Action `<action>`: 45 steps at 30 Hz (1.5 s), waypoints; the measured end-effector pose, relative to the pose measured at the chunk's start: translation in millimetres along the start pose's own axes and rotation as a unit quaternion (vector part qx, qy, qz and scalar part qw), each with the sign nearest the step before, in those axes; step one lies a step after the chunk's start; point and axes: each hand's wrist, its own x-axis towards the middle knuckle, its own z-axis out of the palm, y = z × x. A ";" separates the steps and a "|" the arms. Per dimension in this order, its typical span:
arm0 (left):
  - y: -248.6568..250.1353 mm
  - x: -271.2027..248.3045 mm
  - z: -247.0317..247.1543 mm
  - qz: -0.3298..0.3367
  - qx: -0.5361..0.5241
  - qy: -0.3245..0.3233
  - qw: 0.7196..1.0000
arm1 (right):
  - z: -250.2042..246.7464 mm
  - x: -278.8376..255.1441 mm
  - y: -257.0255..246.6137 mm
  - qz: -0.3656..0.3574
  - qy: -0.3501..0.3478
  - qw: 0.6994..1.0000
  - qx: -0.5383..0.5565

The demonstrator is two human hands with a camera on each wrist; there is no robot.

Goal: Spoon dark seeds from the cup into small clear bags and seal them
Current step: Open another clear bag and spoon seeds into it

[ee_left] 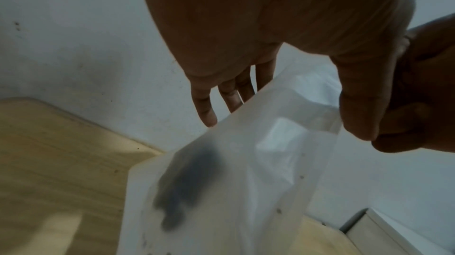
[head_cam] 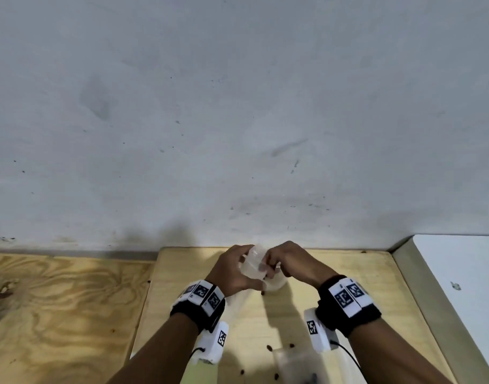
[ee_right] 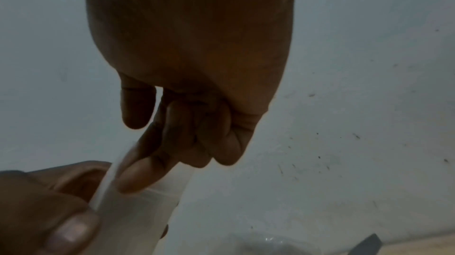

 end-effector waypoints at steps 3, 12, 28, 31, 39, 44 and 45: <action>0.6 1.4 -5.0 -0.004 -0.047 0.009 0.999 | -7.0 1.4 2.3 -0.022 0.049 0.999 -0.005; 6.4 0.8 -19.1 -0.048 -0.191 0.117 0.973 | 4.1 4.0 22.7 -0.103 0.242 0.962 0.072; 9.4 -27.3 8.2 -0.053 -0.257 0.052 0.964 | 28.3 -40.6 42.3 0.012 0.201 0.952 0.232; 11.6 -34.9 21.5 -0.071 -0.269 0.047 0.959 | 23.5 -58.4 61.6 0.008 0.219 0.933 0.287; 21.0 -50.0 85.4 -0.153 -0.274 0.096 0.945 | 18.7 -104.3 114.2 -0.006 0.281 0.919 0.275; 25.3 -76.1 128.2 -0.231 -0.335 0.127 0.904 | 25.3 -142.7 165.2 0.027 0.162 0.977 0.137; 23.8 -83.5 135.9 -0.223 -0.337 0.120 0.907 | 26.5 -147.3 175.2 0.045 0.172 0.974 0.144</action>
